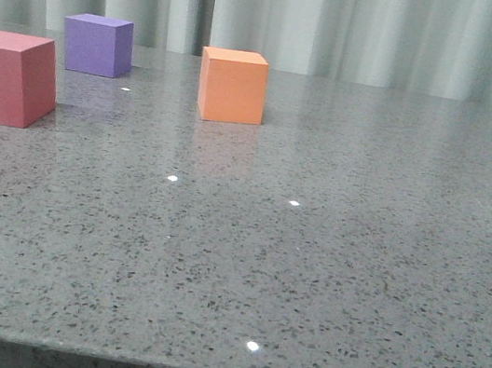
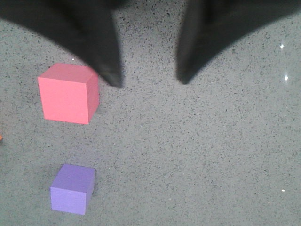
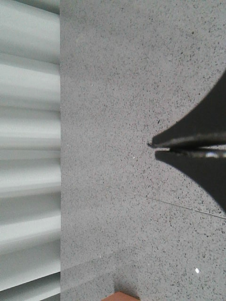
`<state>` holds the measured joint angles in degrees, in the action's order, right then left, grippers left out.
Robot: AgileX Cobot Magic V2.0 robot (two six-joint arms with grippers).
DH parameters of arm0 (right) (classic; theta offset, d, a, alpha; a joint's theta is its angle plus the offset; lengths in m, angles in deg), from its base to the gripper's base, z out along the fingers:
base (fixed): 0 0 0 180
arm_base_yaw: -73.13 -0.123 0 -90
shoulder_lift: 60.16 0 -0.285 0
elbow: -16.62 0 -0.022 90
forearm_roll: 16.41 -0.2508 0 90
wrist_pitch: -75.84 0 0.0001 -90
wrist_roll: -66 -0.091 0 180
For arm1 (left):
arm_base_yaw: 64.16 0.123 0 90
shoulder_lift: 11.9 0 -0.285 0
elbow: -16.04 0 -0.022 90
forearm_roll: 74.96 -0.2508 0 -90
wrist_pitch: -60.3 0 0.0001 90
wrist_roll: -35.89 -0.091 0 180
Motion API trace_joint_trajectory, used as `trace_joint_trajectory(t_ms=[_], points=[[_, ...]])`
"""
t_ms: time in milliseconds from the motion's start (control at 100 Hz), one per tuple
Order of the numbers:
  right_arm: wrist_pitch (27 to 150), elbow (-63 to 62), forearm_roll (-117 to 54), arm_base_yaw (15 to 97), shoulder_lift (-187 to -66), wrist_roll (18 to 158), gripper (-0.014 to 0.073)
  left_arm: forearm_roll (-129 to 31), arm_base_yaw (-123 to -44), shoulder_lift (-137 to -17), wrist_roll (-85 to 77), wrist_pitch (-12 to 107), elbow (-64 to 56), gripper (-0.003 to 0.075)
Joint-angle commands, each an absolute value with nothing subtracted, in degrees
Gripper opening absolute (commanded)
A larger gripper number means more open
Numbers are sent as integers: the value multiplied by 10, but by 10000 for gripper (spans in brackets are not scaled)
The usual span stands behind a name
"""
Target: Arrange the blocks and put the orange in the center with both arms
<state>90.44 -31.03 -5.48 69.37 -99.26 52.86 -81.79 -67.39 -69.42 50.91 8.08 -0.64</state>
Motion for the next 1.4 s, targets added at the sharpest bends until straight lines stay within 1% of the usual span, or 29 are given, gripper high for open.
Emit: trace_joint_trajectory(t_ms=[0, 40, 60, 80, 180, 230, 390, 540, 770, 1090, 1390], points=[[855, -297, -48, 697, -992, 534, -69, -823, -672, -697, 509, 113, 13, 579], [855, -297, -48, 697, -992, 534, -69, -823, -672, -701, 509, 112, 13, 676], [855, -297, -48, 697, -992, 534, -69, -823, -672, -703, 509, 112, 13, 711], [855, -297, -48, 697, -992, 534, -69, -823, -672, -705, 509, 112, 13, 722], [854, -297, -48, 697, -992, 534, -69, -820, -672, -717, 509, 102, 13, 650], [854, -297, -48, 697, -992, 534, -69, -818, -672, -725, 509, 99, 13, 634], [854, -297, -48, 697, -992, 534, -69, -778, -674, -755, 509, 100, 20, 633], [854, -297, -48, 697, -992, 534, -69, -767, -718, -798, 509, 100, 57, 633], [854, -297, -48, 697, -992, 534, -69, -774, -820, -901, 538, 99, 186, 627], [854, -297, -48, 697, -992, 534, -69, -853, -939, -1107, 604, 49, 403, 625], [854, -297, -48, 697, -992, 534, -69, -885, -1000, -1258, 660, 28, 541, 617]])
